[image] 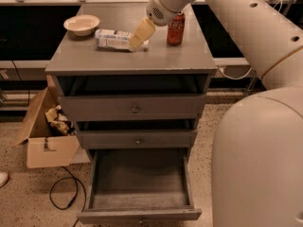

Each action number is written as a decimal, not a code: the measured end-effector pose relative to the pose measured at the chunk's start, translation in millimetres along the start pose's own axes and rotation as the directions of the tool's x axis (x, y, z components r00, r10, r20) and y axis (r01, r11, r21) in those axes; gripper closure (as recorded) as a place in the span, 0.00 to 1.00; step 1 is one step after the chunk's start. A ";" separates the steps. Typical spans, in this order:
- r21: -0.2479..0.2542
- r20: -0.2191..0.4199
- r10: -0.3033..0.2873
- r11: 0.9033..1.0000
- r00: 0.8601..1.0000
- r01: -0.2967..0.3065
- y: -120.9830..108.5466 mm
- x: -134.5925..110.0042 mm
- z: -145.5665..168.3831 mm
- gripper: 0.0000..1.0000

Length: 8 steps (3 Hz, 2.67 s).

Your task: Place blue plastic bottle into bottom drawer

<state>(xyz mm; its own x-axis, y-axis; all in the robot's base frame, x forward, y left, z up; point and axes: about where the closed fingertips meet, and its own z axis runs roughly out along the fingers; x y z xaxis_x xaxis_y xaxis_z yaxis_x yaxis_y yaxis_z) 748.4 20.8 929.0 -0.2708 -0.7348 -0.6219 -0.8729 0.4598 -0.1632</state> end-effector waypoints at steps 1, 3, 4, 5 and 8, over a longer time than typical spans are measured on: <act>0.000 0.000 0.000 1.000 1.000 0.000 -0.1 0.0 0.1 0.00; 0.042 0.036 0.005 0.999 0.999 -0.006 -29.1 -22.7 48.0 0.00; 0.068 0.062 0.035 0.997 0.997 -0.039 -43.7 -33.2 74.1 0.00; 0.049 0.110 0.078 0.995 0.991 -0.084 -47.5 -46.2 111.0 0.00; -0.048 0.116 0.092 0.995 0.989 -0.087 -28.9 -57.1 160.4 0.42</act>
Offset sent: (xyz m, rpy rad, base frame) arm 0.0542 0.0210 -0.0110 0.0294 -0.0634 -0.0245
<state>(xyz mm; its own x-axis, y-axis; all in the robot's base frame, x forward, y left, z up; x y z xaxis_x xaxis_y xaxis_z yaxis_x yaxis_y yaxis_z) 854.2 129.5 846.4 -0.3009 -0.6267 -0.7188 -0.8644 0.4976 -0.0720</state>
